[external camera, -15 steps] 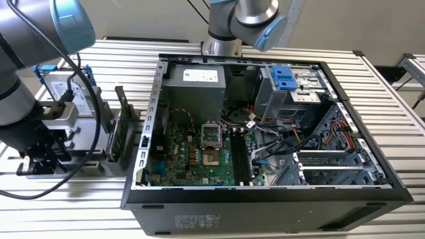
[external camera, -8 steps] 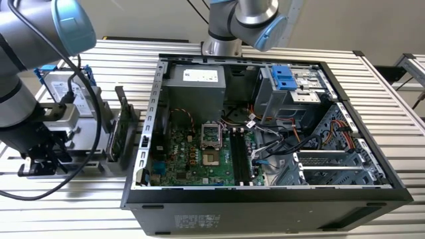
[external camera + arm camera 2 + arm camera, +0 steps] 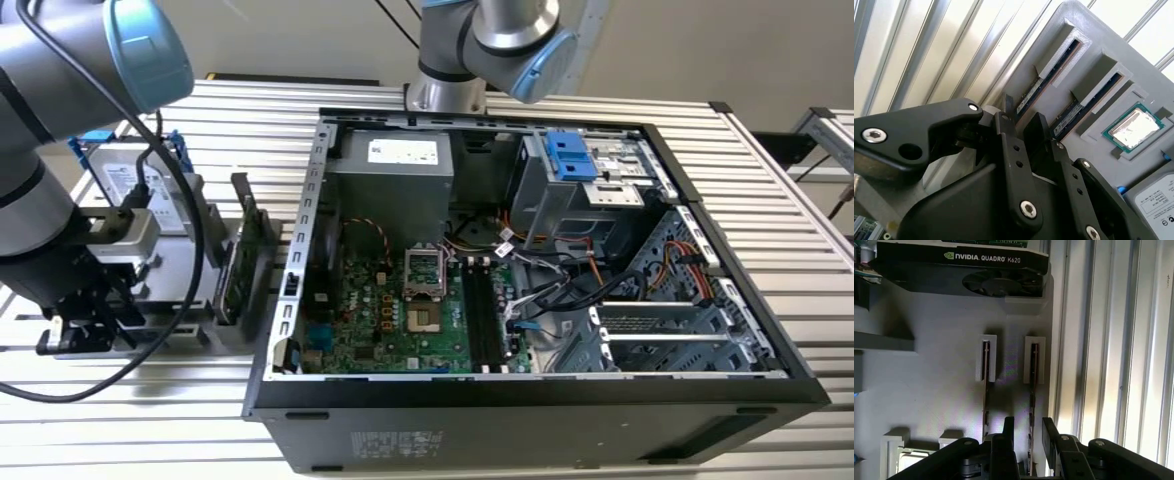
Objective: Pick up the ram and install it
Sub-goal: 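Pick up the ram and move it above insertion slot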
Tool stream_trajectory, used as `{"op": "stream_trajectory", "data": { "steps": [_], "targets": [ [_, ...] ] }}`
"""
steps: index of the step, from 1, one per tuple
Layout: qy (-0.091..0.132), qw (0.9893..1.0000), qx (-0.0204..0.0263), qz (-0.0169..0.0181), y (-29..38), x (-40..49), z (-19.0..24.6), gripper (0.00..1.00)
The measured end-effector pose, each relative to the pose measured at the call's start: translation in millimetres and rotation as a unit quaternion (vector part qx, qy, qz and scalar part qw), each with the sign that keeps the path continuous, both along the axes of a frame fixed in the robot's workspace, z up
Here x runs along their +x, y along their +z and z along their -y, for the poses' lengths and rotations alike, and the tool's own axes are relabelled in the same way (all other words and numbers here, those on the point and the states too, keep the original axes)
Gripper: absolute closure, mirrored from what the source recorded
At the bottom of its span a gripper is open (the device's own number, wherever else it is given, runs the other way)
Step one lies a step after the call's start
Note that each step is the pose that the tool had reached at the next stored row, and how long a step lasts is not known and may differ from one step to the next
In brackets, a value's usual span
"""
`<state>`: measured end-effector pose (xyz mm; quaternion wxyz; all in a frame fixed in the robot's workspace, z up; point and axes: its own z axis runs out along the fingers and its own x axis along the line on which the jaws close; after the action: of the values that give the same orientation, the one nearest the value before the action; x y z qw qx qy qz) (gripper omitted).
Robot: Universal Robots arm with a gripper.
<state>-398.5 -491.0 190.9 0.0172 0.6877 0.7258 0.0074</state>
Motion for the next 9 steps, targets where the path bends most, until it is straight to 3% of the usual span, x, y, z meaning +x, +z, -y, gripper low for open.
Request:
{"op": "stream_trajectory", "data": {
  "steps": [5, 6, 9],
  "targets": [
    [0.0, 1.0, 0.0, 0.0, -0.1, 0.0, 0.0, 0.0],
    [0.0, 1.0, 0.0, 0.0, -0.1, 0.0, 0.0, 1.0],
    [0.0, 1.0, -0.0001, -0.0001, -0.1, 0.0, 0.0, 1.0]
  ]
}}
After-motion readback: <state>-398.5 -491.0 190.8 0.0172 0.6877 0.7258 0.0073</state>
